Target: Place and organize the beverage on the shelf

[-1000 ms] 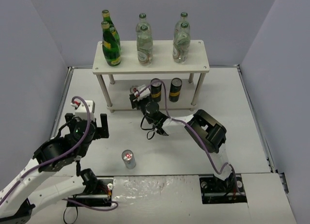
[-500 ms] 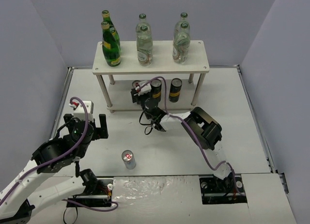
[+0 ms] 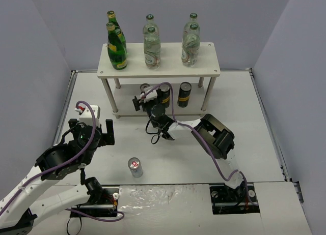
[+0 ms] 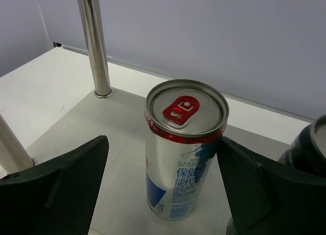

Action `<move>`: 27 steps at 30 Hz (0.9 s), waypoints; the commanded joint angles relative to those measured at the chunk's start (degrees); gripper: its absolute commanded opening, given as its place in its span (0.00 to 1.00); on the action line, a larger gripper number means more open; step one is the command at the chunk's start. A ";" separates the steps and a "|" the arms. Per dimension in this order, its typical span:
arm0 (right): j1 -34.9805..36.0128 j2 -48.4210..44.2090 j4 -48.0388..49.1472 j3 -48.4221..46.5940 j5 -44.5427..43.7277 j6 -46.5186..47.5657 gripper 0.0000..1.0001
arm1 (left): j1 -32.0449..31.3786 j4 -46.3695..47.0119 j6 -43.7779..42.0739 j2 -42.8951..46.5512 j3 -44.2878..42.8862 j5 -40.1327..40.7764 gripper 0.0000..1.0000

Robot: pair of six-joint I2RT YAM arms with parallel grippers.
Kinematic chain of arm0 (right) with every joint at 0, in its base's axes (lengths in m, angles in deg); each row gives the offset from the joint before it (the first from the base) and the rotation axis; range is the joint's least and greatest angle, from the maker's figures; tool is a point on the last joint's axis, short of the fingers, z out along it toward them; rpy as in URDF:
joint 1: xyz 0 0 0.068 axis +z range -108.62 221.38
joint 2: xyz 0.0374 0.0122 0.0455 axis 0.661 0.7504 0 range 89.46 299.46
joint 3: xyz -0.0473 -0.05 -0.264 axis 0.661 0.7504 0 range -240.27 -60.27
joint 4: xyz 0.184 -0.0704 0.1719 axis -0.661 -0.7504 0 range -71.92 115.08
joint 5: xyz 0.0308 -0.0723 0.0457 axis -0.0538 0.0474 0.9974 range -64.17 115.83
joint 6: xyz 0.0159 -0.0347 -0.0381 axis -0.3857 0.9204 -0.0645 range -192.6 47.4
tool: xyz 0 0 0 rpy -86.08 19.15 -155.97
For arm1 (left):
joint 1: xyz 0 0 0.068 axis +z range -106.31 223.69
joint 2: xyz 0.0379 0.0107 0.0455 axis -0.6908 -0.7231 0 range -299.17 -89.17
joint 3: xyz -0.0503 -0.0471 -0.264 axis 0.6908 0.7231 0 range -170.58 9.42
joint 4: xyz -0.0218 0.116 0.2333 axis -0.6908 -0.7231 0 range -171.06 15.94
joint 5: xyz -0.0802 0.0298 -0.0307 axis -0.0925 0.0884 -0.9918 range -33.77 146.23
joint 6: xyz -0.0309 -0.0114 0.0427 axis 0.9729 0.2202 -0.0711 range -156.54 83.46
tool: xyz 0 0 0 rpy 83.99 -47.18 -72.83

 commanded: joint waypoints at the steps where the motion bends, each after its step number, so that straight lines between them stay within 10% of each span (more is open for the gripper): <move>1: 1.04 -5.63 11.58 1.05 -1.97 1.24 0.82 | 0.03 -0.35 0.25 -0.79 -2.42 1.12 0.94; 19: 4.47 -14.24 10.18 7.64 -5.83 1.07 0.89 | 0.03 0.96 -0.54 -0.96 -2.33 -0.81 0.94; 27: 6.67 -27.15 -1.76 14.65 -7.85 -2.44 0.92 | 0.03 2.29 -3.26 -6.67 -4.52 -17.57 0.94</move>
